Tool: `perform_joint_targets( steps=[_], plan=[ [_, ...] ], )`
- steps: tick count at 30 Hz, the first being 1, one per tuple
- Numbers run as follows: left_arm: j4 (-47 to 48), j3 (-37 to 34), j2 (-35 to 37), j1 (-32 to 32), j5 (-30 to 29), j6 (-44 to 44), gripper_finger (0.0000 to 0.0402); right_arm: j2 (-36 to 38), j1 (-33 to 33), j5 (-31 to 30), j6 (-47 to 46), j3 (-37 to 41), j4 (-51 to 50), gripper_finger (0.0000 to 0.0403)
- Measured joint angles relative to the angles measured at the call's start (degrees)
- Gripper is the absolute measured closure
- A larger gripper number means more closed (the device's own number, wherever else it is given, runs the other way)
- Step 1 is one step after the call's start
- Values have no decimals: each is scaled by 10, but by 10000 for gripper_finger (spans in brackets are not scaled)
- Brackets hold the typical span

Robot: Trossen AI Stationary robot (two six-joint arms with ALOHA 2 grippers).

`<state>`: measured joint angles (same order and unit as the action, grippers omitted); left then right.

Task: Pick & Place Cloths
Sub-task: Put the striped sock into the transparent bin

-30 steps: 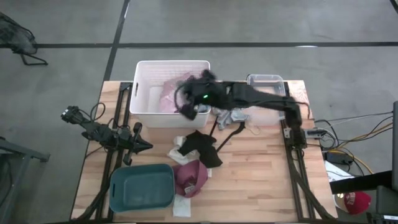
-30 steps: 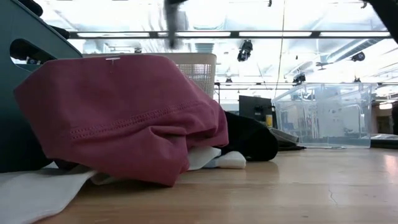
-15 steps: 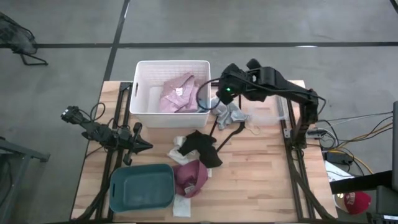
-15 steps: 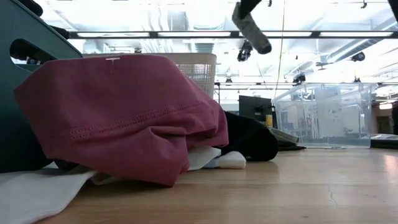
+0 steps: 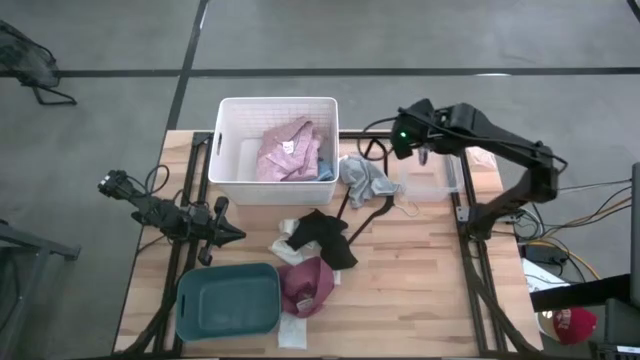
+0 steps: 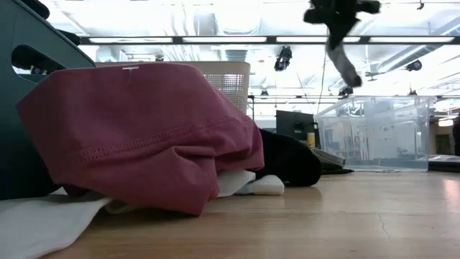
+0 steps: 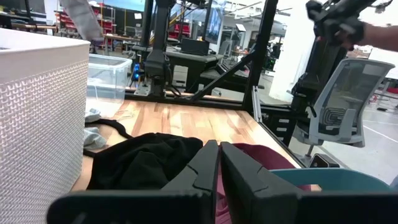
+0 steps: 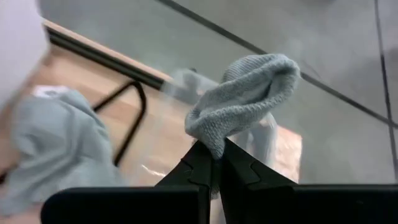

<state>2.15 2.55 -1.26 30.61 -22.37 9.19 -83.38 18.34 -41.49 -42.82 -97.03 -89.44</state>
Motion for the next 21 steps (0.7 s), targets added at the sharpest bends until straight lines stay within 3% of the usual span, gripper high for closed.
perform_joint_targets(
  steps=[10,15,21],
  plan=[
    [0,0,0,0,0,0,378,75,64,95,7,200,141,385],
    [0,0,0,0,0,0,378,75,67,108,6,242,153,320],
    [0,0,0,0,0,0,378,74,67,149,-3,237,166,222]
  ],
)
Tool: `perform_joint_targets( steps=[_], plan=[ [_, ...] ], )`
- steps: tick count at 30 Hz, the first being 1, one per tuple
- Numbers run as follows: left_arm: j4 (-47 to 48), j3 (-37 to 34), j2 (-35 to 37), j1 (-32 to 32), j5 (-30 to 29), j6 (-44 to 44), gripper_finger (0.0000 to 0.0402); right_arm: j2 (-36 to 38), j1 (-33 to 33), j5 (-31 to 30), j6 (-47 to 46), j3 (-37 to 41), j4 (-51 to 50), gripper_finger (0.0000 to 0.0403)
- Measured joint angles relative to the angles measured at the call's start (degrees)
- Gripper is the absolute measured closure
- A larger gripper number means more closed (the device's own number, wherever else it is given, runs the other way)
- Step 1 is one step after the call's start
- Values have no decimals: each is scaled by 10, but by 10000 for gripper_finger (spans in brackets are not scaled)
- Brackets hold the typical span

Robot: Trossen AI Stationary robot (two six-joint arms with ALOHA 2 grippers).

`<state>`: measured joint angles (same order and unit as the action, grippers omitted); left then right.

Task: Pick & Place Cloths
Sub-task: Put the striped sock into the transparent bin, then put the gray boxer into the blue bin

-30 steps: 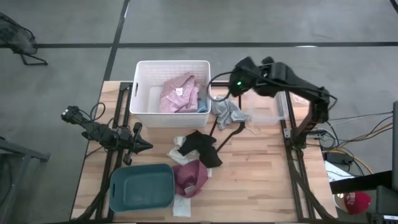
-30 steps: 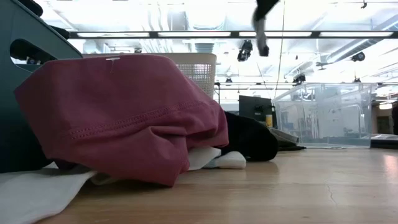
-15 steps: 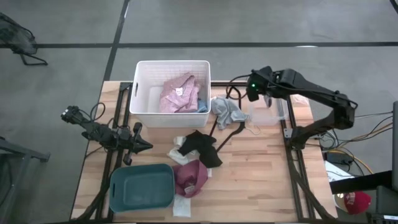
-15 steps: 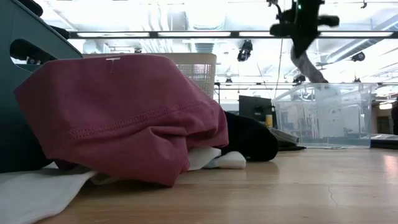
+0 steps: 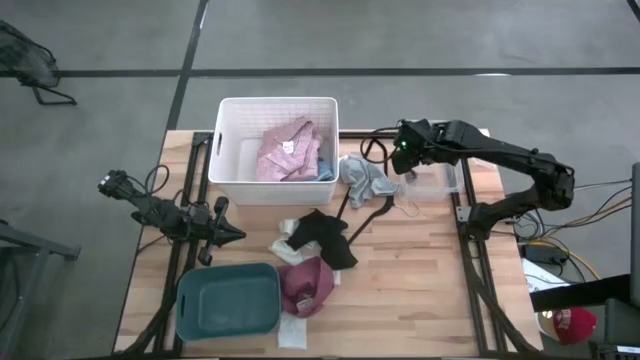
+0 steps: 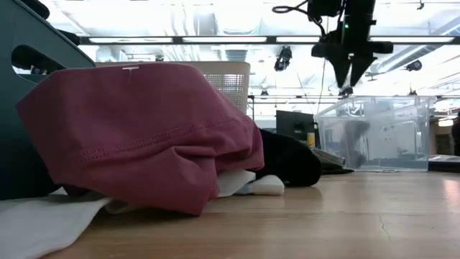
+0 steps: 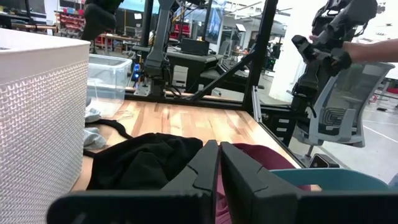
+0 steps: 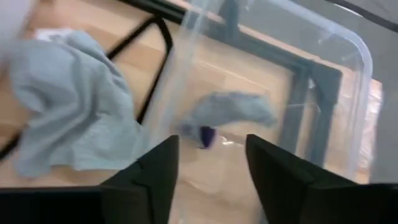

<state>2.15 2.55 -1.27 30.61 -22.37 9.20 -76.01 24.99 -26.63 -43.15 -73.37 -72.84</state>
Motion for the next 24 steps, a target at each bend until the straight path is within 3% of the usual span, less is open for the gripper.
perform_joint_targets(
  steps=[5,10,15,24],
  plan=[
    [0,0,0,0,0,0,378,1,-23,43,56,-33,97,180],
    [0,0,0,0,0,0,378,-15,-56,130,186,-32,250,174],
    [0,0,0,0,0,0,378,-59,-83,144,283,-18,259,185],
    [0,0,0,0,0,0,378,-184,-120,166,352,-11,253,199]
  ],
)
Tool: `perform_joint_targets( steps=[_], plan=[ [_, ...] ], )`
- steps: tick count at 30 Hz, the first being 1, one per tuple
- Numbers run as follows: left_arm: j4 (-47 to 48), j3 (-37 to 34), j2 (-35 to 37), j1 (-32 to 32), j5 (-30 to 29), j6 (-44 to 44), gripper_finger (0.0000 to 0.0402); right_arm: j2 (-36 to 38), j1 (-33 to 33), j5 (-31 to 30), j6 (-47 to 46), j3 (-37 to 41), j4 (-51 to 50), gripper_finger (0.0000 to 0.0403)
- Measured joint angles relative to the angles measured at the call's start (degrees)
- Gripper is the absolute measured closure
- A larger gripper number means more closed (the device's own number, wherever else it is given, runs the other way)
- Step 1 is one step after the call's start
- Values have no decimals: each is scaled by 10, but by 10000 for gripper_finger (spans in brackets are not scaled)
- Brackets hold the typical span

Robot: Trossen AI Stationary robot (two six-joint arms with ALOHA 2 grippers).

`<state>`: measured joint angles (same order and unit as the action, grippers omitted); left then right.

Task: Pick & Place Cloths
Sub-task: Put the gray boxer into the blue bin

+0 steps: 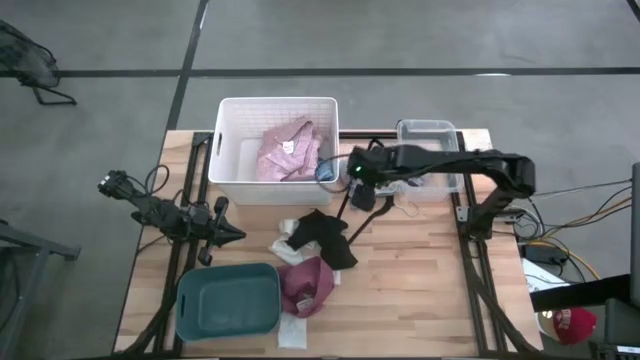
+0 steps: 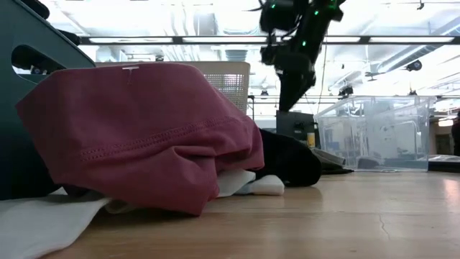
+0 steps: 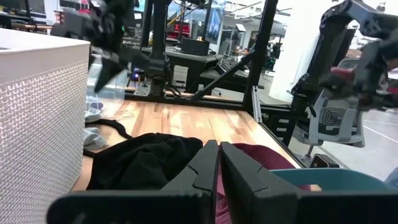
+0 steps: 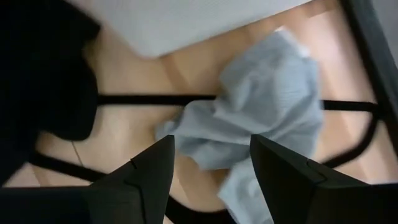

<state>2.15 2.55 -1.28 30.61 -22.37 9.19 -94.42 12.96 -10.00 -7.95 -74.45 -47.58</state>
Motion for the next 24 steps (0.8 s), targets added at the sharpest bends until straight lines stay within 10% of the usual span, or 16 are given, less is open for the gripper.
perform_joint_targets(
  steps=[24],
  plan=[
    [0,0,0,0,0,0,378,-104,-21,11,-21,15,65,242]
  ],
)
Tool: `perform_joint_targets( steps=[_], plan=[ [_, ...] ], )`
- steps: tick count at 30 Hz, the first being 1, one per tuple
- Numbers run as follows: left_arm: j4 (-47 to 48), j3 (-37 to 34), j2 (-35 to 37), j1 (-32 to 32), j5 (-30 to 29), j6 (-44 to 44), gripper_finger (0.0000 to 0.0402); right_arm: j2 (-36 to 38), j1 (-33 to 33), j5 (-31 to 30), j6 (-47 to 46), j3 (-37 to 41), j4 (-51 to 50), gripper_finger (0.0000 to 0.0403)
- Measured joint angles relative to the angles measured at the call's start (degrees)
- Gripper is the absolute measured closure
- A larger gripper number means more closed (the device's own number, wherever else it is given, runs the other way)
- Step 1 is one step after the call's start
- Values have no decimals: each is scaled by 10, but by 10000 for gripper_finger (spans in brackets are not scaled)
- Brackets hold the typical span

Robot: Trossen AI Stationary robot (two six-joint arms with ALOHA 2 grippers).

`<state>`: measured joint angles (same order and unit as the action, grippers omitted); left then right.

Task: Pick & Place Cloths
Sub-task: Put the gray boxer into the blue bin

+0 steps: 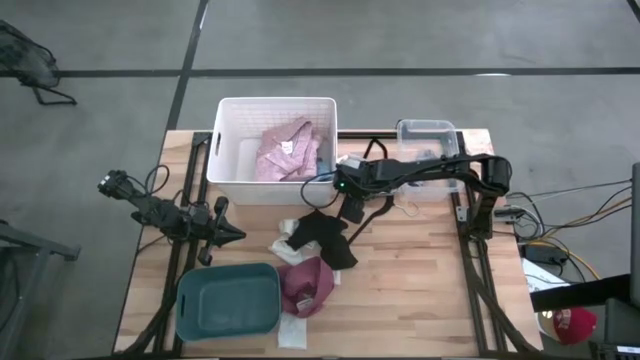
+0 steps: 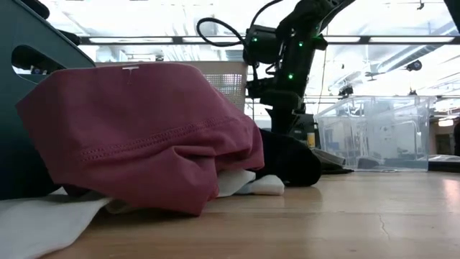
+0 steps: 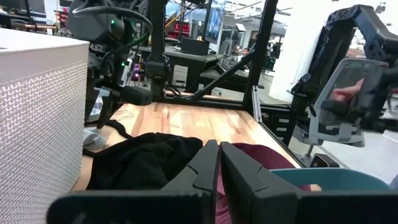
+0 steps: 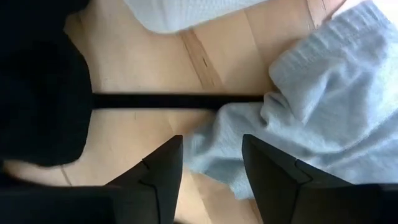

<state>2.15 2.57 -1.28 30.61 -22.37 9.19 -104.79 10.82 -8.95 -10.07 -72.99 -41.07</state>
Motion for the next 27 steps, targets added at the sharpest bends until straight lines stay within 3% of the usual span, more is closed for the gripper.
perform_joint_targets(
  steps=[6,13,20,27],
  plan=[
    [0,0,0,0,0,0,378,72,-5,0,-7,10,-6,254],
    [0,0,0,0,0,0,378,145,-5,-46,0,103,14,250],
    [0,0,0,0,0,0,378,142,-5,-50,30,187,71,199],
    [0,0,0,0,0,0,378,85,1,-135,-9,196,89,157]
  ],
)
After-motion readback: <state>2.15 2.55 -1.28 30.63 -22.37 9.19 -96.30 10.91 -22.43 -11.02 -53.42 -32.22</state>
